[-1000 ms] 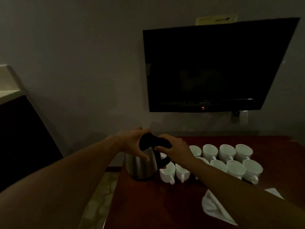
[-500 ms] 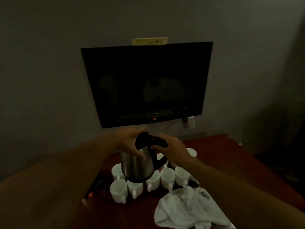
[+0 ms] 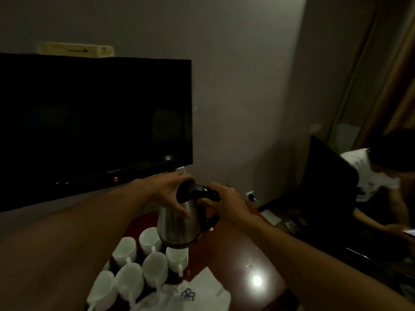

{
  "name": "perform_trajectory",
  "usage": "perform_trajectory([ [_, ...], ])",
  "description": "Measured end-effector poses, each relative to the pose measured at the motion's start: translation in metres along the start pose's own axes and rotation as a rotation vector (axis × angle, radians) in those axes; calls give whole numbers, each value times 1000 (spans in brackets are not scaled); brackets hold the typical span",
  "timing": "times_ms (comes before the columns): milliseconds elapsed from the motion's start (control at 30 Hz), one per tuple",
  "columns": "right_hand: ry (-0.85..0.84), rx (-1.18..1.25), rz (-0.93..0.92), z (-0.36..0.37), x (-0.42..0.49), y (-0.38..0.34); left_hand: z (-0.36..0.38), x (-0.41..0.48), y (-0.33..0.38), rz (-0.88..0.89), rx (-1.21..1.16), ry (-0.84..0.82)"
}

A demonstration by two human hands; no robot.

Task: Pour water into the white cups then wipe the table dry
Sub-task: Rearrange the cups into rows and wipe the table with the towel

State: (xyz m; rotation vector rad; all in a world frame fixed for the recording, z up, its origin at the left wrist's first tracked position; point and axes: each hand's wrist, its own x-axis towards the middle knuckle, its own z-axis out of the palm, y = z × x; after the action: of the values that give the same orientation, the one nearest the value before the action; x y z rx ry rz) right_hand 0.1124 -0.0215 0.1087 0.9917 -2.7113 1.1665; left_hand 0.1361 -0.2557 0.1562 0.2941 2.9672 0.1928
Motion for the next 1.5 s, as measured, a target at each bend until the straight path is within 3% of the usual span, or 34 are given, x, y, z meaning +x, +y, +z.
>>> perform_trajectory([
  [467, 126, -125, 218, -56, 67, 149, 21, 232, 30, 303, 84, -53],
  [767, 85, 6, 295, -44, 124, 224, 45, 344, 8, 393, 93, -125],
  [1133, 76, 128, 385, -26, 187, 315, 80, 468, -12, 470, 85, -196],
  [1500, 79, 22, 452, 1, 202, 362, 118, 533, -16, 565, 157, -312],
])
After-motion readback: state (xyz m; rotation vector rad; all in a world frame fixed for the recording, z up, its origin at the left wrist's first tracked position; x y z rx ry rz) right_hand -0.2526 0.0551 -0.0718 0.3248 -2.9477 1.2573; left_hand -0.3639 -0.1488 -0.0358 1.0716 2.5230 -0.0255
